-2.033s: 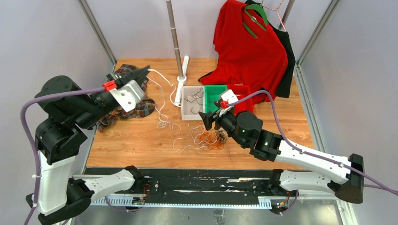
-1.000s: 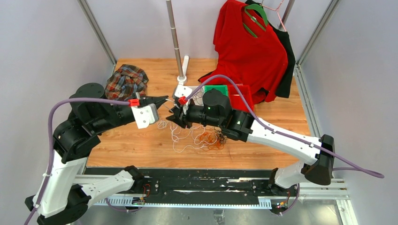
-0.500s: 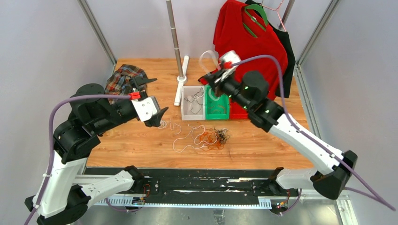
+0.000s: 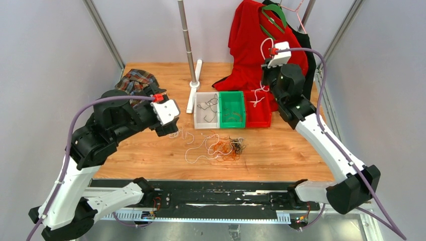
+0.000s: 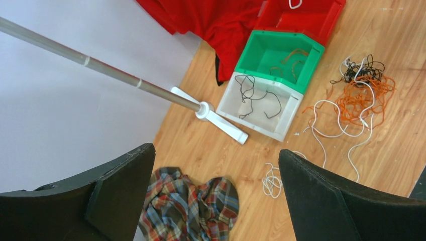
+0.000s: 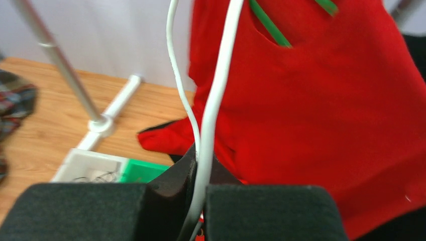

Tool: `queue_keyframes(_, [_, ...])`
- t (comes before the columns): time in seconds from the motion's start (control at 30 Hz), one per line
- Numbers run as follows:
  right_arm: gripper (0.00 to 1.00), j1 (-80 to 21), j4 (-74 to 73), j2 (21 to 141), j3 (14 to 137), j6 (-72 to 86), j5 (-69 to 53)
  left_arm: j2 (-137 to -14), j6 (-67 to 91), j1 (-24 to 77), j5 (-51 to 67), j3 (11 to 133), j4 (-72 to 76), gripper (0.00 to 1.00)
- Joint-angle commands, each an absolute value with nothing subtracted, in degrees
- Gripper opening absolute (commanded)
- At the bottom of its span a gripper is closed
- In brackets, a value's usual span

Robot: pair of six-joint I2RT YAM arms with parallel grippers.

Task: Untangle the cables
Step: Place the cable in the bin.

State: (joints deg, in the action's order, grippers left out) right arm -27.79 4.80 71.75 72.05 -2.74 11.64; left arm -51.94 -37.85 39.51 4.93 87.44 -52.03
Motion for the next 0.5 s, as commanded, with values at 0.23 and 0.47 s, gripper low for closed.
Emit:
queue_keyframes(0.23, [0.01, -20.86, 7.68, 77.25, 66.97, 0.67, 13.55, -51.86, -35.33, 39.75, 3.77, 86.79, -52.36, 0.98])
queue_keyframes(0.47, [0.01, -20.76, 5.09, 83.68, 68.02, -1.97, 17.73, -51.99, -35.42, 39.73, 3.82, 87.46, -52.3, 0.98])
